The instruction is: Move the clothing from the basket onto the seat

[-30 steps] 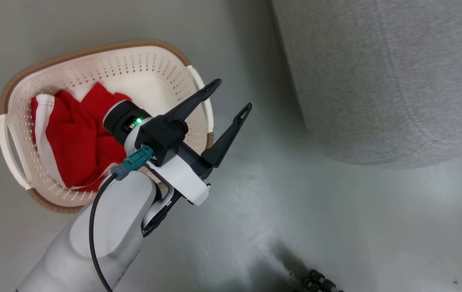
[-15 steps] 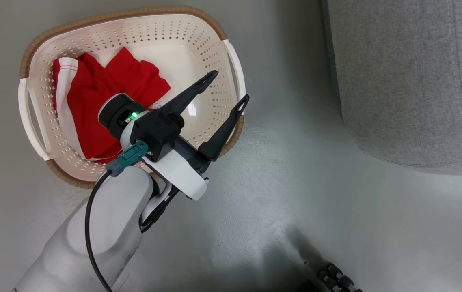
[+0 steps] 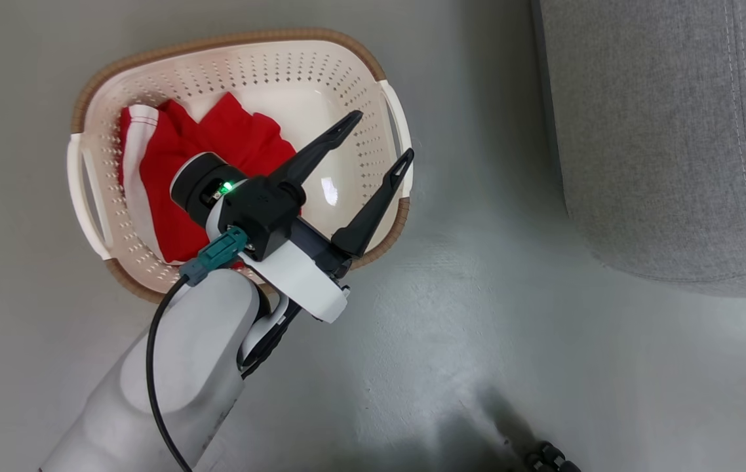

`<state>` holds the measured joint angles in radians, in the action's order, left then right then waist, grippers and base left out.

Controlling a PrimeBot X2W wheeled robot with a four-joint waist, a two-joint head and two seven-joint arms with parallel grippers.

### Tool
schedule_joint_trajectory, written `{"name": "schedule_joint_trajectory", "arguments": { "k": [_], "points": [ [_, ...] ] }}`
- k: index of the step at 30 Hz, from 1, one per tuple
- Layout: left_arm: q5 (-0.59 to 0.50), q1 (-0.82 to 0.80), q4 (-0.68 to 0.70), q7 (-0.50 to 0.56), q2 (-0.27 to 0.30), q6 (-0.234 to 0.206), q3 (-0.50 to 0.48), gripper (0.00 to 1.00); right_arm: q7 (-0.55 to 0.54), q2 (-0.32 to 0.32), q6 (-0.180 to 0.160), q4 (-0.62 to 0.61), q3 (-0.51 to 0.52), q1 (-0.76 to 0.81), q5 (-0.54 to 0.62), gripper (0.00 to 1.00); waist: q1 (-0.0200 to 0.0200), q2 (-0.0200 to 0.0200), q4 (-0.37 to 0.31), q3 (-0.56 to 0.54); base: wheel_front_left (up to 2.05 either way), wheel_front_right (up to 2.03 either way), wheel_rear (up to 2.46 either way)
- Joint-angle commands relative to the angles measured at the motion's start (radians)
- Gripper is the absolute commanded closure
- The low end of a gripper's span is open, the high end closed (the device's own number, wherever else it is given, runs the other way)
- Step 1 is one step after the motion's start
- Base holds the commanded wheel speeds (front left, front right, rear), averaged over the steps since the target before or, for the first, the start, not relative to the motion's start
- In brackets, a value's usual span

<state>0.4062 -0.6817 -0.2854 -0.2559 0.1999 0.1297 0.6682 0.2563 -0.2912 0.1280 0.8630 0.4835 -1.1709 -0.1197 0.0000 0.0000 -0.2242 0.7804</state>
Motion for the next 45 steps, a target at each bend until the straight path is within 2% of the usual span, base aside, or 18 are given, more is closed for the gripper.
{"name": "schedule_joint_trajectory", "arguments": {
  "k": [1, 4, 5, 6, 7, 8, 15, 24, 36, 45],
  "points": [
    [-0.001, 0.026, 0.025, -0.006, 0.005, 0.001, -0.030, 0.00, 0.006, -0.022, 0.003, -0.020, -0.027, 0.041, -0.018, 1.00, 0.0000, 0.0000, 0.008, -0.013, 0.00, 0.00, 0.00],
    [0.000, 0.033, 0.025, -0.006, -0.002, 0.001, -0.045, 0.00, 0.006, -0.029, 0.003, -0.041, -0.084, 0.106, -0.085, 0.99, 0.0000, 0.0000, 0.018, -0.030, 0.00, 0.00, 0.00],
    [-0.001, 0.034, 0.025, -0.006, -0.003, 0.001, -0.049, 0.00, 0.006, -0.030, 0.003, -0.051, -0.100, 0.126, -0.105, 0.75, 0.0000, 0.0000, 0.022, -0.035, 0.00, 0.00, 0.00],
    [-0.002, 0.035, 0.025, -0.006, -0.005, 0.001, -0.053, 0.00, 0.006, -0.033, 0.003, -0.064, -0.112, 0.145, -0.126, 0.57, 0.0000, 0.0000, 0.025, -0.041, 0.00, 0.00, 0.00],
    [-0.002, 0.037, 0.026, -0.006, -0.007, 0.001, -0.059, 0.00, 0.006, -0.034, 0.003, -0.077, -0.123, 0.163, -0.145, 0.08, 0.0000, 0.0000, 0.029, -0.046, 0.00, 0.00, 0.00],
    [-0.003, 0.041, 0.027, -0.006, -0.013, 0.001, -0.069, 0.00, 0.006, -0.036, 0.003, -0.104, -0.146, 0.200, -0.177, 0.00, 0.0000, 0.0000, 0.037, -0.060, 0.00, 0.00, 0.00],
    [-0.005, 0.082, 0.023, -0.006, -0.033, 0.001, -0.126, 0.00, 0.006, -0.020, 0.003, -0.220, -0.224, 0.344, -0.222, 0.00, 0.0000, 0.0000, 0.062, -0.137, 0.00, 0.00, 0.00],
    [-0.029, 0.180, 0.021, -0.006, -0.066, 0.001, -0.272, 0.00, 0.006, 0.001, 0.003, -0.337, -0.308, 0.462, -0.231, 0.00, 0.0000, 0.0000, 0.104, -0.265, 0.00, 0.00, 0.00],
    [-0.131, 0.310, 0.008, -0.006, -0.122, 0.001, -0.493, 0.00, 0.006, 0.032, 0.003, -0.428, -0.428, 0.600, -0.263, 0.00, 0.0000, 0.0000, 0.172, -0.416, 0.00, 0.00, 0.00],
    [-0.166, 0.392, -0.005, -0.006, -0.143, 0.000, -0.616, 0.00, 0.006, 0.045, 0.003, -0.476, -0.546, 0.713, -0.251, 0.00, 0.0000, 0.0000, 0.210, -0.519, 0.00, 0.00, 0.00]
  ]
}}
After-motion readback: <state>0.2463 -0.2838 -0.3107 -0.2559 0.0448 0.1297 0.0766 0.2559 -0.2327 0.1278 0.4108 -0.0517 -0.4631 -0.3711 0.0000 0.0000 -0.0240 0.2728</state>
